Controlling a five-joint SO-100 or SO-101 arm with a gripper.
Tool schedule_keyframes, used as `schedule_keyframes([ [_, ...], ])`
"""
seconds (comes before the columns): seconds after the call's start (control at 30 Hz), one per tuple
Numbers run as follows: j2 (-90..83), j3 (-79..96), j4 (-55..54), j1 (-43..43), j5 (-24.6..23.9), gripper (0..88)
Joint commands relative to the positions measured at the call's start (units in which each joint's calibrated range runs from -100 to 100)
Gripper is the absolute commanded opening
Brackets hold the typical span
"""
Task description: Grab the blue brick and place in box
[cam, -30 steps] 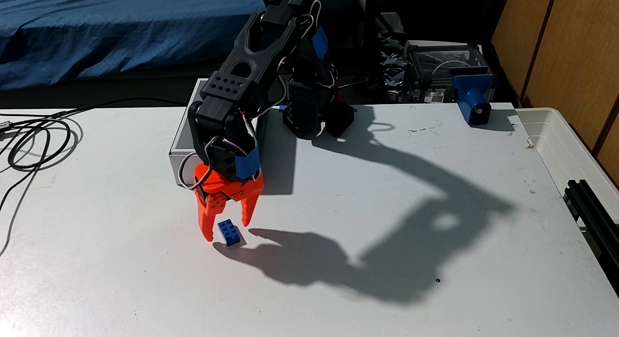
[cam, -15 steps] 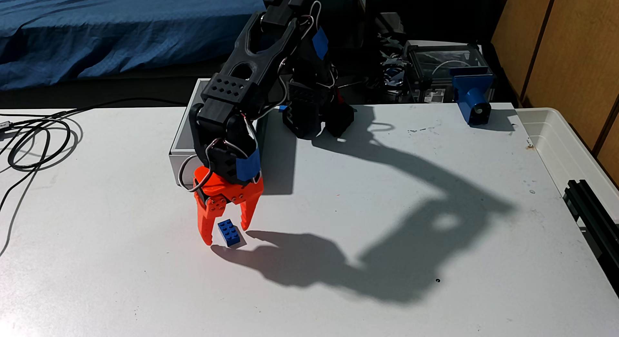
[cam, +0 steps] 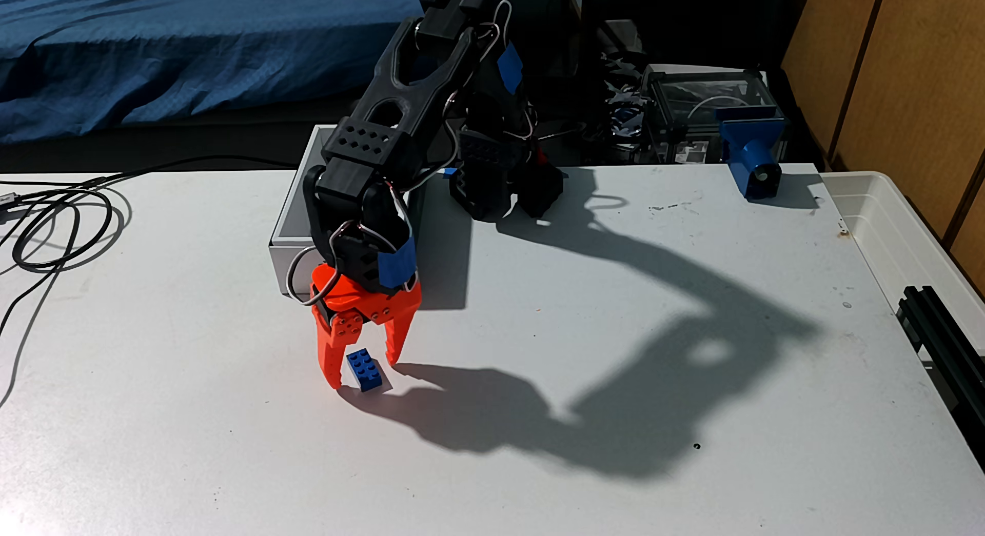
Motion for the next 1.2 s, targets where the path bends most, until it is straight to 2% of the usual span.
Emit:
schedule_keyframes([
  [0.0, -0.18, 0.18, 0.60, 0.12, 0.61, 21.4],
  [0.13, -0.18, 0.18, 0.52, 0.12, 0.61, 21.2],
  [0.3, -0.18, 0.18, 0.52, 0.27, 0.61, 13.8],
  [0.5, -0.18, 0.18, 0.60, 0.79, 0.66, 9.8],
  [0.63, -0.18, 0.18, 0.78, 1.16, 0.77, 1.1],
  [0.83, -0.94, -0.26, 1.46, 2.72, 3.40, 0.8],
  [0.93, -1.37, -3.72, 6.29, 4.50, 4.24, 0.8],
  [1.17, -1.28, -23.07, 25.25, 9.19, 4.61, 0.9],
])
